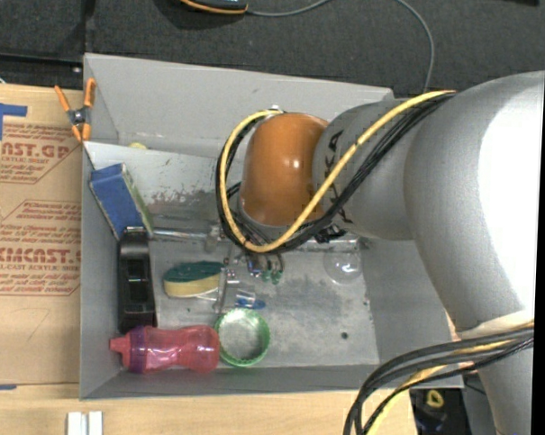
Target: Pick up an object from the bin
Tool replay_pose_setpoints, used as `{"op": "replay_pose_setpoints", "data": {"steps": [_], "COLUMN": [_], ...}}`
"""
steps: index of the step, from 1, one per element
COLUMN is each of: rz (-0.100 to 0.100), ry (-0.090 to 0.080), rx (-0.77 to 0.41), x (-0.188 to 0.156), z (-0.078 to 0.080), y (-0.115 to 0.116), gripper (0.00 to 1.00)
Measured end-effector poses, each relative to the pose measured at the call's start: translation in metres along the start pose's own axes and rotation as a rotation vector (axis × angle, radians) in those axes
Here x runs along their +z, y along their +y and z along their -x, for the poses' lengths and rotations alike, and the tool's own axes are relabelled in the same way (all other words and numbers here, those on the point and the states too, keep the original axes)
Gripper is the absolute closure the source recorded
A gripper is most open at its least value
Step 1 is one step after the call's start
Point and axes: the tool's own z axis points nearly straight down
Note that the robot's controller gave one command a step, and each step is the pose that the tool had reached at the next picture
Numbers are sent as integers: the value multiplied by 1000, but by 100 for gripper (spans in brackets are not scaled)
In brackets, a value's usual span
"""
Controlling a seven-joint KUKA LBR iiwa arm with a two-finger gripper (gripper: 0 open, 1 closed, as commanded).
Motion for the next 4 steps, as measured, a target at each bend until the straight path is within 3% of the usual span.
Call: {"op": "replay_pose_setpoints", "data": {"steps": [1, 2, 3, 4], "rz": [-4, 0, 1, -1], "ry": [-4, -3, -3, 8], "rx": [-179, -78, -78, -72], "x": [35, 31, 31, 16], "z": [-16, 0, 0, 1], "y": [20, 1, 1, 3], "gripper": [0, 100, 100, 100]}}
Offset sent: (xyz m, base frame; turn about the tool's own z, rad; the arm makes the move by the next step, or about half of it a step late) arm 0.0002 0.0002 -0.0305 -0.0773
